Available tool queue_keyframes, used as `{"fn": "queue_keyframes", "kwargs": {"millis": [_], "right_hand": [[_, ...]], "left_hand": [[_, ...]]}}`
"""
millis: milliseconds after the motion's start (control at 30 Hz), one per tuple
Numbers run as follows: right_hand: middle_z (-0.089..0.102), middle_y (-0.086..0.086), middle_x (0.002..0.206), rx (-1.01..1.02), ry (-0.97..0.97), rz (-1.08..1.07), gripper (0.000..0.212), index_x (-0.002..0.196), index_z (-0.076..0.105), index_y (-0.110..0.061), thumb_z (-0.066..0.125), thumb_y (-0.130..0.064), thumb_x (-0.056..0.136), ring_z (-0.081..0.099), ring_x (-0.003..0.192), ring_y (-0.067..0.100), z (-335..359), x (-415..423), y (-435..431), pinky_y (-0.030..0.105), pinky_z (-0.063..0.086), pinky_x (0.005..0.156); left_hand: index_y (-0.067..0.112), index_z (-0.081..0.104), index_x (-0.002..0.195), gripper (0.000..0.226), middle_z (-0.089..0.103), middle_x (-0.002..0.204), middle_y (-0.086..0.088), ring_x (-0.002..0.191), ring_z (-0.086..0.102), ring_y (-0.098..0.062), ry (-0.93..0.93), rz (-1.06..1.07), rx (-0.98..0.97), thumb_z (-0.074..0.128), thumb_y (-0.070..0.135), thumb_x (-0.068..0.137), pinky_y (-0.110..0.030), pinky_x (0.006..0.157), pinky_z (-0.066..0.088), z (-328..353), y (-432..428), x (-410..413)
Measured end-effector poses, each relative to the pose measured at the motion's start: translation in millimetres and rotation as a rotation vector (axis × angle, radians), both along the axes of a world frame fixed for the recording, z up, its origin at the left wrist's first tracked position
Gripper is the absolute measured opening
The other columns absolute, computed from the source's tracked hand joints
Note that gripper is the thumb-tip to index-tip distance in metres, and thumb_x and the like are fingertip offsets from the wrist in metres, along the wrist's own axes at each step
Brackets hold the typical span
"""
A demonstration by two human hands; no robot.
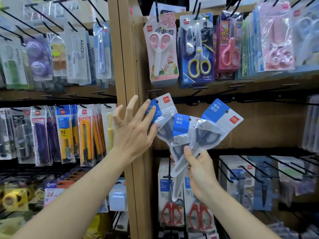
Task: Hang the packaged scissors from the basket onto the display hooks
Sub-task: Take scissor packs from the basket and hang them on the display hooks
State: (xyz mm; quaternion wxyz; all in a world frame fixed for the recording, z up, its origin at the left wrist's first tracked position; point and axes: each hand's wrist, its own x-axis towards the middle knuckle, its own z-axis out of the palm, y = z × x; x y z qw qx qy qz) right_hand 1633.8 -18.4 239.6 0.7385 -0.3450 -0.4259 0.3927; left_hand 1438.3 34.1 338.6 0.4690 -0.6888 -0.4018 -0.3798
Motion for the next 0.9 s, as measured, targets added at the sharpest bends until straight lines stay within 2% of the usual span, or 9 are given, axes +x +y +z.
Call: {"fn": "queue_keyframes", "kwargs": {"millis": [167, 300, 400, 500, 567, 633, 733, 800, 900], "right_hand": [[0.075, 0.004, 0.119, -0.041, 0.016, 0.004, 0.025, 0.127, 0.063, -0.025, 0.064, -0.027, 0.102, 0.071, 0.112, 0.029, 3, 0, 5, 0.057, 0.054, 0.101], [0.076, 0.004, 0.117, -0.093, 0.037, 0.005, 0.022, 0.125, 0.065, -0.016, 0.062, -0.019, 0.103, 0.07, 0.114, 0.024, 12, 4, 9, 0.044, 0.055, 0.099], [0.077, 0.007, 0.112, -0.106, 0.061, -0.057, 0.017, 0.116, 0.067, -0.012, 0.065, -0.019, 0.101, 0.07, 0.112, 0.026, 11, 11, 8, 0.048, 0.052, 0.105], [0.077, 0.008, 0.105, -0.054, 0.076, -0.116, 0.012, 0.109, 0.069, -0.008, 0.065, -0.016, 0.1, 0.07, 0.112, 0.029, 4, 15, -2, 0.047, 0.052, 0.106], [0.078, 0.01, 0.105, 0.007, 0.016, -0.119, 0.013, 0.106, 0.071, -0.007, 0.067, -0.017, 0.098, 0.071, 0.112, 0.028, 1, 17, -11, 0.048, 0.051, 0.108], [0.078, 0.01, 0.109, 0.039, -0.076, -0.088, 0.02, 0.109, 0.072, -0.009, 0.068, -0.023, 0.094, 0.071, 0.112, 0.027, 2, 18, -18, 0.049, 0.051, 0.107], [0.077, 0.013, 0.112, 0.031, -0.132, 0.007, 0.019, 0.115, 0.071, -0.006, 0.061, -0.013, 0.101, 0.072, 0.11, 0.028, 7, 19, -26, 0.048, 0.053, 0.104], [0.077, 0.013, 0.112, 0.024, -0.172, 0.03, 0.02, 0.116, 0.071, -0.005, 0.057, -0.01, 0.103, 0.073, 0.109, 0.028, 10, 19, -30, 0.05, 0.054, 0.103], [0.078, 0.009, 0.113, 0.016, -0.222, 0.059, 0.022, 0.119, 0.069, -0.008, 0.054, -0.008, 0.104, 0.073, 0.108, 0.025, 13, 18, -36, 0.047, 0.057, 0.099]], "left_hand": [[0.02, 0.053, 0.15, 0.061, 0.05, 0.157, -0.001, 0.156, 0.015, -0.031, 0.037, 0.081, -0.061, 0.028, 0.052, 0.104, -0.053, 0.116, 0.011, 1, 0, 11], [0.027, 0.043, 0.156, 0.065, 0.057, 0.151, -0.003, 0.158, 0.011, -0.032, 0.104, 0.215, -0.118, 0.015, 0.057, 0.105, -0.055, 0.12, 0.005, 6, 0, 19], [0.026, 0.054, 0.149, 0.068, 0.067, 0.138, -0.001, 0.155, 0.019, -0.032, 0.139, 0.261, -0.172, 0.015, 0.058, 0.103, -0.058, 0.12, 0.004, 8, -2, 18], [0.028, 0.07, 0.13, 0.053, 0.074, 0.123, 0.003, 0.147, 0.041, -0.027, 0.088, -0.002, -0.141, 0.035, 0.054, 0.1, -0.059, 0.119, 0.01, 3, -3, 13], [0.025, 0.073, 0.121, 0.043, 0.076, 0.115, 0.003, 0.135, 0.054, -0.024, 0.003, -0.218, -0.089, 0.047, 0.05, 0.098, -0.053, 0.113, 0.019, -3, -9, 17], [0.023, 0.069, 0.129, 0.044, 0.075, 0.115, 0.005, 0.123, 0.06, -0.019, -0.082, -0.389, -0.127, 0.051, 0.048, 0.097, -0.043, 0.103, 0.026, -5, -21, 26], [0.026, 0.055, 0.146, 0.052, 0.07, 0.125, 0.012, 0.11, 0.063, -0.01, -0.263, -0.734, -0.511, 0.053, 0.036, 0.095, -0.037, 0.098, 0.045, 3, -35, 40], [0.028, 0.061, 0.14, 0.049, 0.072, 0.119, 0.013, 0.108, 0.066, -0.007, -0.454, -0.972, -0.728, 0.048, 0.026, 0.093, -0.04, 0.093, 0.056, 11, -39, 42], [0.024, 0.068, 0.133, 0.036, 0.075, 0.108, 0.01, 0.104, 0.067, -0.006, -0.502, -1.001, -0.809, 0.057, 0.027, 0.099, -0.031, 0.088, 0.056, 23, -44, 39]]}}
